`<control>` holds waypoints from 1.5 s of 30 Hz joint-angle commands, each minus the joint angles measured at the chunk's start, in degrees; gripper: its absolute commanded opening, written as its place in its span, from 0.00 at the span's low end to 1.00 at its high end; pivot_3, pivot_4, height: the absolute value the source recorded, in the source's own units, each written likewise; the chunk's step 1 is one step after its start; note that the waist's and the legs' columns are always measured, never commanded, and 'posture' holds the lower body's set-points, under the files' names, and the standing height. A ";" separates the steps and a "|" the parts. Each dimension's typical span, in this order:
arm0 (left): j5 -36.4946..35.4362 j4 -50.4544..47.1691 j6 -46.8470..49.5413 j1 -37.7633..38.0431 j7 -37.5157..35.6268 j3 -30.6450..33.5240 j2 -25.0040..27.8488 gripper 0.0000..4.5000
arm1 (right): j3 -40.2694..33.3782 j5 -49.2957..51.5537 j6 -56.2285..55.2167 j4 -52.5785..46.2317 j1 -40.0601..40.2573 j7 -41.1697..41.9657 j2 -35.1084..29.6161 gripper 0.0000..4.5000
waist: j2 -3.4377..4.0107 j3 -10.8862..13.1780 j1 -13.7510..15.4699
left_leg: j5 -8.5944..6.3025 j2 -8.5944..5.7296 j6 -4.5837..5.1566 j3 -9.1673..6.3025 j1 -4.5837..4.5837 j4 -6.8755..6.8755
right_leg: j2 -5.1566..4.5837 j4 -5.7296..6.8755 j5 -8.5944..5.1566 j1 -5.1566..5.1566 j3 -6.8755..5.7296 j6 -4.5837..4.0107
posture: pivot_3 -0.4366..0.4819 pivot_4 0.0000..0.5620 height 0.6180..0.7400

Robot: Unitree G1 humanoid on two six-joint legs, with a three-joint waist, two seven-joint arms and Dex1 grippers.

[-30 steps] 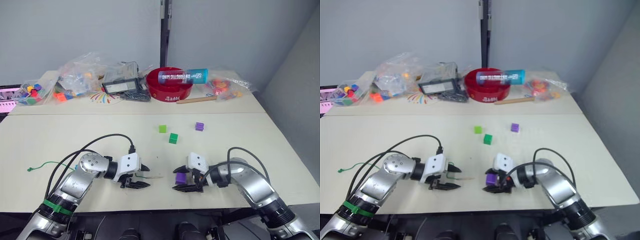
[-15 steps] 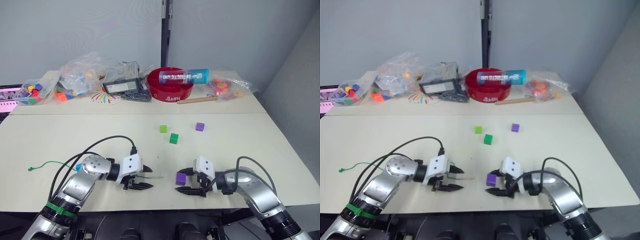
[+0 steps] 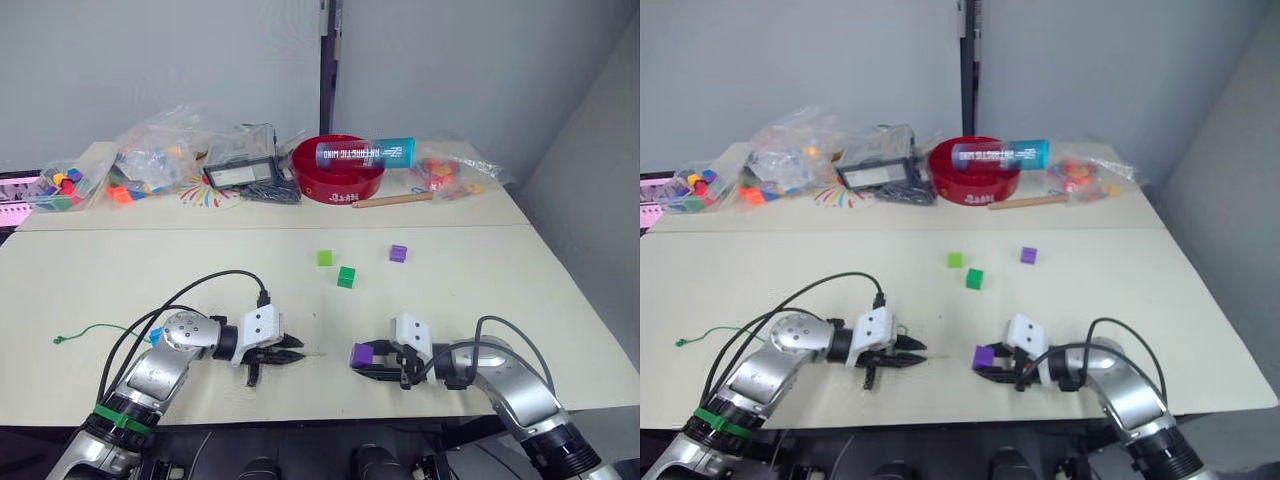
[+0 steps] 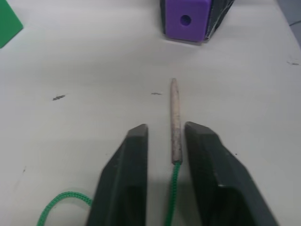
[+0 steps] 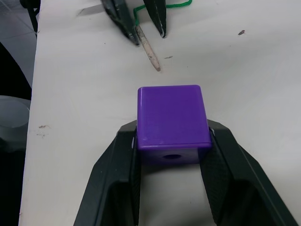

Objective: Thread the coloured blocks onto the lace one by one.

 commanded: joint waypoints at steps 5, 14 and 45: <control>0.66 0.83 0.62 1.59 -1.18 -1.71 0.32 0.00 | -0.07 0.10 -0.73 0.38 -1.83 0.80 0.37 0.27 | 0.01 0.00 -0.07 | 0.00 0.00 0.00 0.00 0.01 0.00 | 0.00 0.01 0.00 0.00 0.00 0.00 | 0.48 0.27 0.92; -4.09 -8.71 11.43 -2.70 -3.09 -0.38 1.57 0.00 | 3.23 -2.17 -0.39 0.83 -4.91 2.16 0.67 0.27 | 0.00 0.01 -0.09 | 0.00 0.00 0.00 -0.01 -0.03 0.00 | 0.00 0.01 0.00 -0.02 -0.01 0.00 | 0.48 0.27 0.92; -2.70 -14.79 21.87 -7.75 -0.52 -7.91 -0.92 0.00 | 6.68 -3.87 0.93 1.88 -8.53 3.29 3.05 0.27 | -0.01 0.01 -0.05 | 0.00 -0.01 0.00 -0.01 -0.06 0.00 | 0.01 0.00 0.00 -0.06 -0.01 0.00 | 0.48 0.27 0.92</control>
